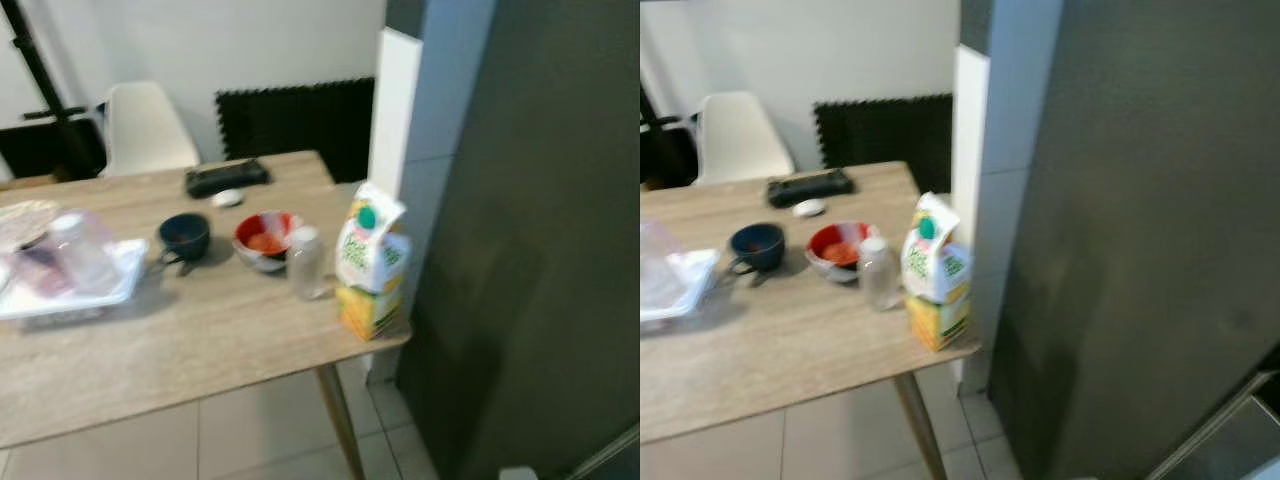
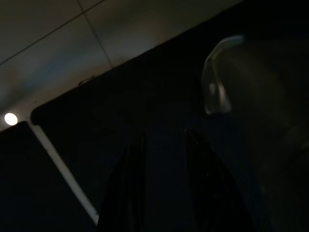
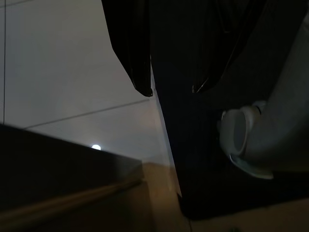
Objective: Restocking fridge
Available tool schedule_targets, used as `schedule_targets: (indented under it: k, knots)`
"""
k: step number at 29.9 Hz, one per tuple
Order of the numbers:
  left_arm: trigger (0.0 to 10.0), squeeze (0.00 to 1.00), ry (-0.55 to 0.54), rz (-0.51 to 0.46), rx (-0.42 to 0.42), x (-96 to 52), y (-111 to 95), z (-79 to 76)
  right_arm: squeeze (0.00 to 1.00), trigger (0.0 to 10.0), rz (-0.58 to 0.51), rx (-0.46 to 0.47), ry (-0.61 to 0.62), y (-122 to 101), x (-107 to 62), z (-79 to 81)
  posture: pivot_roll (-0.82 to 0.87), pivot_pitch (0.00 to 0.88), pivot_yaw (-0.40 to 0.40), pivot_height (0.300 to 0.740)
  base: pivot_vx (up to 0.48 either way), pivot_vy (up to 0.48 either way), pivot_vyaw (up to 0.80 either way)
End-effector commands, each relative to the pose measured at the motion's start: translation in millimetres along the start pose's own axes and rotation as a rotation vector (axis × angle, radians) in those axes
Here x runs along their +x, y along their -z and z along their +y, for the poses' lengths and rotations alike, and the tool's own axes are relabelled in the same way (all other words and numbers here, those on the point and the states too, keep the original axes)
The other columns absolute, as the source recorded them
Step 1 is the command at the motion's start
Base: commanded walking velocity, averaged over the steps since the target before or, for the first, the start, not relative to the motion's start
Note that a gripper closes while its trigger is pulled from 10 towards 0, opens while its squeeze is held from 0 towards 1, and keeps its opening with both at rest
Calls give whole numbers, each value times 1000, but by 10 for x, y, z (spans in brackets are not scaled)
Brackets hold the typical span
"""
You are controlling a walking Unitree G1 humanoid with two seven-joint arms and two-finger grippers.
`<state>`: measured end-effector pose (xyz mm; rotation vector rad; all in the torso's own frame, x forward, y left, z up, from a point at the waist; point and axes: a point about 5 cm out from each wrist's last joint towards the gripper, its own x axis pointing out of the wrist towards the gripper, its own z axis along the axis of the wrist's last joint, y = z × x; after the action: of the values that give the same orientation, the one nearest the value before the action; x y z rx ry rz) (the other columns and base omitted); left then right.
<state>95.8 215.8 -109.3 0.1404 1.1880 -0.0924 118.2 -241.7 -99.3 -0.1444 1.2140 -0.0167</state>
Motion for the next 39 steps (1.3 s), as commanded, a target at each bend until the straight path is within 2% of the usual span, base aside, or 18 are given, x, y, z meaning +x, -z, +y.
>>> schedule_targets:
  k: [1,6,13,14,15,17,18,19,23,26,27,30,31,34,35,36,37,39]
  knots:
    - [10000,0,-50,-2,-47,-21,28,102,0,10000,-1,11,-7,-7,1,5,-10,0,14,740,0,0,0]
    - [10000,0,-108,-17,-129,-41,28,210,0,10000,-23,33,-22,-45,4,19,-9,0,13,740,0,0,0]
    - [10000,0,-281,-71,-393,-123,53,520,0,10000,-42,47,-38,-85,8,43,-9,0,15,740,0,0,0]
    - [10000,0,-362,-91,-494,-170,75,655,0,10000,-44,47,-39,-89,9,45,-9,0,15,740,0,0,0]
    - [10000,0,-362,-91,-494,-170,75,655,0,10000,-44,47,-39,-89,9,45,-9,0,15,740,0,0,0]
    - [10000,0,-601,-140,-769,-350,195,1037,0,10000,-47,48,-42,-97,9,47,-13,0,12,740,0,0,0]
    - [10000,0,-601,-140,-769,-350,195,1037,0,10000,-47,48,-42,-97,9,47,-13,0,12,740,0,0,0]
    - [10000,0,-817,-182,-988,-586,353,1393,0,10000,-50,50,-44,-102,9,46,-12,0,11,740,0,0,0]
    - [10000,0,-985,-224,-1102,-839,455,1715,0,10000,-53,53,-46,-107,8,43,-11,0,11,740,0,0,0]
    - [10000,0,-1224,-343,-1212,-1311,484,2218,0,10000,-57,60,-48,-110,8,48,-11,0,16,740,0,0,0]
    - [10000,0,-1224,-343,-1212,-1311,484,2218,0,10000,-57,60,-48,-110,8,48,-11,0,16,740,0,0,0]
    - [10000,0,-1428,-516,-1306,-1808,413,2615,0,10000,-56,67,-51,-102,9,58,-13,0,20,740,0,0,0]
    - [10000,0,-1428,-516,-1306,-1808,413,2615,0,10000,-56,67,-51,-102,9,58,-13,0,20,740,0,0,0]
    - [10000,0,-1477,-920,-1316,-2402,-33,3027,0,10000,-52,68,-55,-84,9,67,-12,0,14,740,0,0,0]
    - [10000,0,-1477,-920,-1316,-2402,-33,3027,0,10000,-52,68,-55,-84,9,67,-12,0,14,740,0,0,0]
    - [10000,0,-1406,-1119,-1199,-2639,-382,3157,0,10000,-50,65,-55,-79,8,64,-7,0,10,740,0,0,0]
    - [10000,0,-1406,-1119,-1199,-2639,-382,3157,0,10000,-50,65,-55,-79,8,64,-7,0,10,740,0,0,0]
    - [10000,0,-1170,-1485,-855,-3081,-1241,3212,0,10000,-46,59,-54,-71,7,55,-11,0,10,740,0,0,0]
